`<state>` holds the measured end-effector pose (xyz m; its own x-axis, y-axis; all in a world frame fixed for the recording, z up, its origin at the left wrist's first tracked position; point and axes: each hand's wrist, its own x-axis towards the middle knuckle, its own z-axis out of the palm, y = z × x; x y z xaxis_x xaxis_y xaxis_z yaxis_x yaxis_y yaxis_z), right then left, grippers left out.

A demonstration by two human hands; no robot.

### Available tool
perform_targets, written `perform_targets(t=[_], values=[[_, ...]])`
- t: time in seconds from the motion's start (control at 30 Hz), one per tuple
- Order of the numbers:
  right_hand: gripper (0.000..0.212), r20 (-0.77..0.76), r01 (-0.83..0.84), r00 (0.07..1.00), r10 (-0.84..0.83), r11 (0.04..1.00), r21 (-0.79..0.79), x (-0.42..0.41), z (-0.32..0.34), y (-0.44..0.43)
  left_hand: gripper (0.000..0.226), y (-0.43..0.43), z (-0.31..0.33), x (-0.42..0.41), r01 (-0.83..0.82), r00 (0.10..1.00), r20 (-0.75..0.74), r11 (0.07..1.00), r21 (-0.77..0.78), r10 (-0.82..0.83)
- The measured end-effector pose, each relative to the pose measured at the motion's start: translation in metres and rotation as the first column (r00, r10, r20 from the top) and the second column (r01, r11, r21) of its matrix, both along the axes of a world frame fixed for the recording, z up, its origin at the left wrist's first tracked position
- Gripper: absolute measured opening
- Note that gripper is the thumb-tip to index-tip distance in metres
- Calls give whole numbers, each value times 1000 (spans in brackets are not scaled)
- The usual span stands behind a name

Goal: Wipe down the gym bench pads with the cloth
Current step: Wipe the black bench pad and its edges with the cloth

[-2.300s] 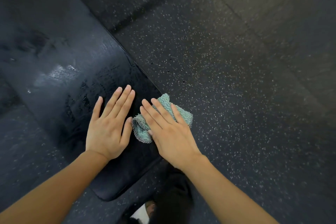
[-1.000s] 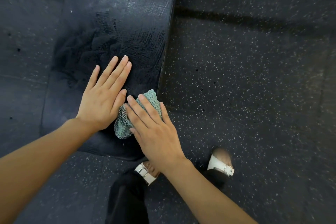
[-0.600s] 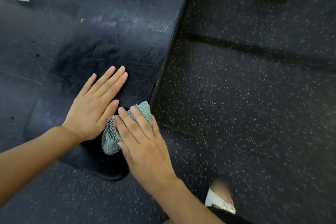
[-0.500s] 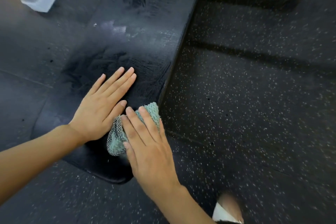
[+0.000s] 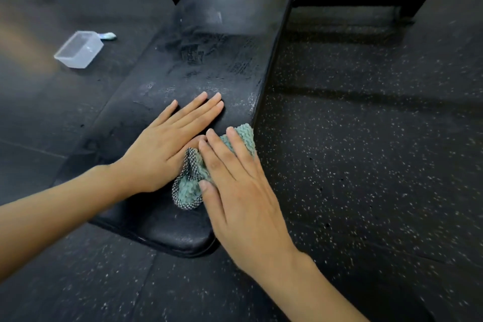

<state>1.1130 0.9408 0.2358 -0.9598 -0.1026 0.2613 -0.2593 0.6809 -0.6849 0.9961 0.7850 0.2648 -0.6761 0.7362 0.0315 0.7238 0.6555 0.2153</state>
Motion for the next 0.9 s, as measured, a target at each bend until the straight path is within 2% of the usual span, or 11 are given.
perform_targets(t=[0.13, 0.3, 0.43, 0.6, 0.7, 0.9], values=[[51, -31, 89, 995, -91, 995, -34, -7, -2, -5, 53, -3, -2, -5, 36, 999, 12, 999, 12, -36], [49, -39, 128, 989, -142, 961, -244, -9, -9, -11, 54, 0, -2, -1, 8, 1000, 15, 1000, 25, -8], [49, -4, 111, 992, -126, 885, -451, 17, -13, -25, 55, 3, 1, 4, 40, 999, 6, 999, 8, -40], [59, 24, 112, 992, -126, 765, -634, 59, -25, -47, 57, 11, 6, 16, 59, 998, 30, 997, -50, -58], [63, 50, 144, 987, -150, 723, -676, 70, -29, -59, 56, 15, 9, 20, 41, 998, 42, 997, -61, -38], [65, 41, 128, 990, -136, 729, -672, 45, -28, -47, 56, 17, 12, 21, 13, 998, 55, 997, -80, -8]])
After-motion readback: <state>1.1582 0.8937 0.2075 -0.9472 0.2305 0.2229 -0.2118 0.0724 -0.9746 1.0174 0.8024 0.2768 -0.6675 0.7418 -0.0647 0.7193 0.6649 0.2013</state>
